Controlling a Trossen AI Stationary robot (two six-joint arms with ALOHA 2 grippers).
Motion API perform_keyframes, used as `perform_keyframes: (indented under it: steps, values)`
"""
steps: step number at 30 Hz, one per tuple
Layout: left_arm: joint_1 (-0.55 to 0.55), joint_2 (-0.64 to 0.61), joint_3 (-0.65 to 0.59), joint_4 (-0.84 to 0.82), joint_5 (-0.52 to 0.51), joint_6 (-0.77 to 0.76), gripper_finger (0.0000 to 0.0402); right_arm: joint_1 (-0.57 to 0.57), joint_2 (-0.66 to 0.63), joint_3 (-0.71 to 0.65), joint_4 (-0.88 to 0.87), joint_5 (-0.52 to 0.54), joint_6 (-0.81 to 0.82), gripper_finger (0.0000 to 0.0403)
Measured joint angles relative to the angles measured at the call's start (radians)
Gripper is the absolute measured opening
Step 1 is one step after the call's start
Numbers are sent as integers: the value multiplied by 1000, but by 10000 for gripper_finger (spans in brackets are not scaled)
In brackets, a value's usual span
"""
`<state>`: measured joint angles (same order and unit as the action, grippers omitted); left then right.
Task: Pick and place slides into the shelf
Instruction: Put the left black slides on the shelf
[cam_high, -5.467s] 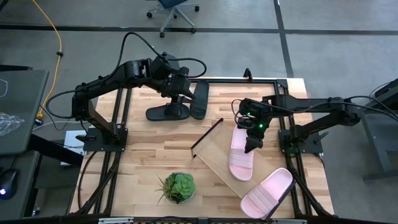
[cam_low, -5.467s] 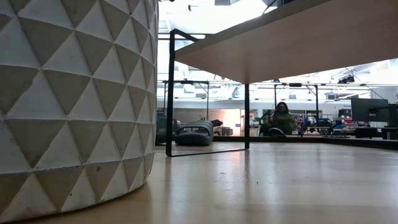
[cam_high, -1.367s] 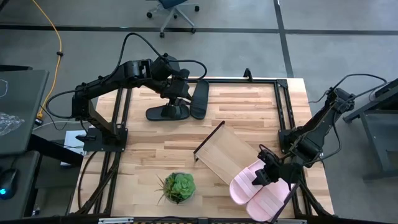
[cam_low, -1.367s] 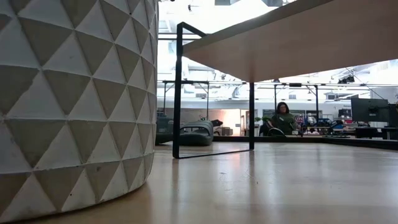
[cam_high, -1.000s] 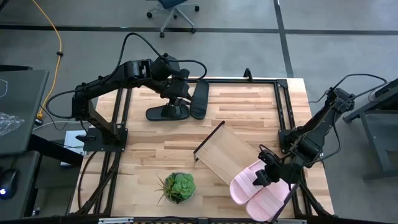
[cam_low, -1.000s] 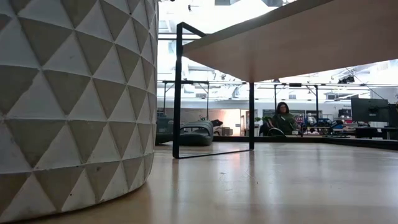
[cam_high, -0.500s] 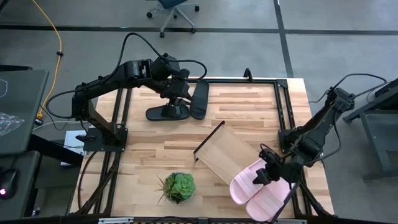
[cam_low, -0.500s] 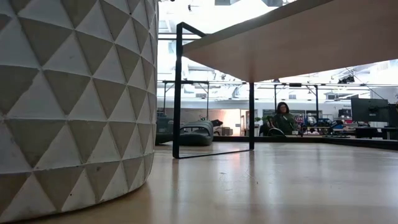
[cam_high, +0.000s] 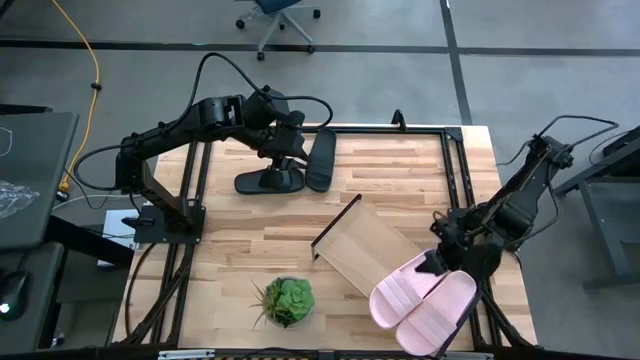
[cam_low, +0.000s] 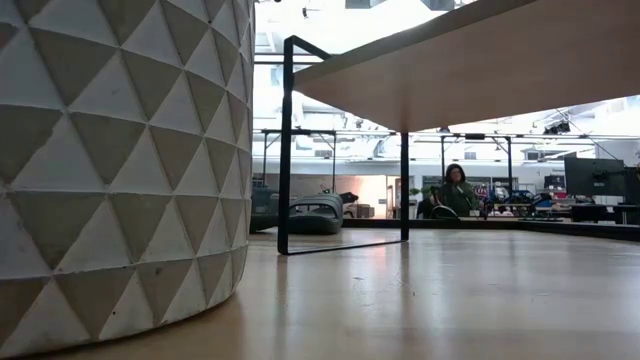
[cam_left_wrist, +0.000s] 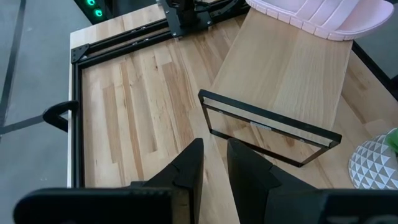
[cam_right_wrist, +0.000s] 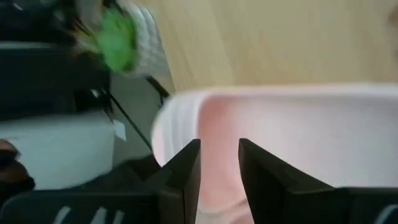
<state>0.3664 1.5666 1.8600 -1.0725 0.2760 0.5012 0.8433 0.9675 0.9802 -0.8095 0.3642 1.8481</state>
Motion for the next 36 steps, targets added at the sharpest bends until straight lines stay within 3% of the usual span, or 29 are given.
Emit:
perform_keyframes:
  steps: [7, 10, 18, 36]
  values:
    - [1, 0, 0, 14, -3, -7, 60, -23, -129, 0, -28, 328, -135, 99]
    - [1, 0, 0, 26, -9, -16, 60, -60, -177, 0, -28, 373, -213, 99]
    - [1, 0, 0, 26, -67, -54, 60, -197, -258, 0, -24, 301, -415, 99]
    - [36, 0, 0, 23, -116, -140, 60, -607, -362, 0, -24, -11, -814, 99]
